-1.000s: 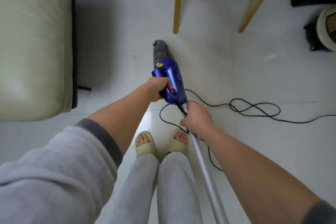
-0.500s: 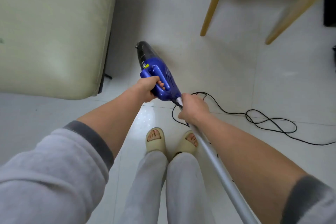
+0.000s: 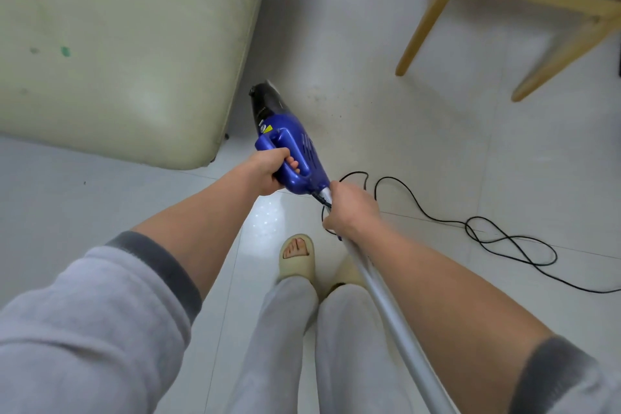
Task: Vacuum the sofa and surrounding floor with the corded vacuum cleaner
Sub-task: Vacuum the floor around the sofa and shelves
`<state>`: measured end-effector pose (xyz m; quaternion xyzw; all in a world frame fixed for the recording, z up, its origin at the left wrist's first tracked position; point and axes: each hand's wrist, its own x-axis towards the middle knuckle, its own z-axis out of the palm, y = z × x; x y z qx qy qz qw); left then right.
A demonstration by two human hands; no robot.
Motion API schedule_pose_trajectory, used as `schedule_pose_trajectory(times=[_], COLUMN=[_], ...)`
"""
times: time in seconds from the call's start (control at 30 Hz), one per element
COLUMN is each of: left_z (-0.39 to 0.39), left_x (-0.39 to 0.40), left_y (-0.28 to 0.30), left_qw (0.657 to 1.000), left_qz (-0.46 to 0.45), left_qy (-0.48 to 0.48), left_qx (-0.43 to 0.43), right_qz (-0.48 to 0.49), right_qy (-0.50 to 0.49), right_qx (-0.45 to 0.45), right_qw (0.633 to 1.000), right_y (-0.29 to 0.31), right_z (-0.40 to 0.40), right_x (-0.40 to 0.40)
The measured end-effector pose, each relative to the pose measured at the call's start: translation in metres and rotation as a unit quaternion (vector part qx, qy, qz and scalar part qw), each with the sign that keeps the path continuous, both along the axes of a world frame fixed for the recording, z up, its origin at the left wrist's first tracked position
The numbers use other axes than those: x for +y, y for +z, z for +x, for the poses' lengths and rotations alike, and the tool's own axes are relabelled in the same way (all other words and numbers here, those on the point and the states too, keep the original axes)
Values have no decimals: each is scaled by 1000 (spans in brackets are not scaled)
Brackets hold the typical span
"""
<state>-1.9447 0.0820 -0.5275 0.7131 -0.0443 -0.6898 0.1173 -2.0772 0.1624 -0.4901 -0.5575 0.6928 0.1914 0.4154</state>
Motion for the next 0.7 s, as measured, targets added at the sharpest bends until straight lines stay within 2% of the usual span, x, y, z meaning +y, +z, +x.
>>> schedule_pose_trajectory(times=[0.7], left_z=[-31], left_x=[10], left_y=[4], left_qw=[999], left_qz=[6], left_qy=[-45], left_qx=[-4], right_qz=[4], right_qy=[-51], right_qx=[9], right_qw=[999], right_y=[9], right_z=[-25], right_x=[21])
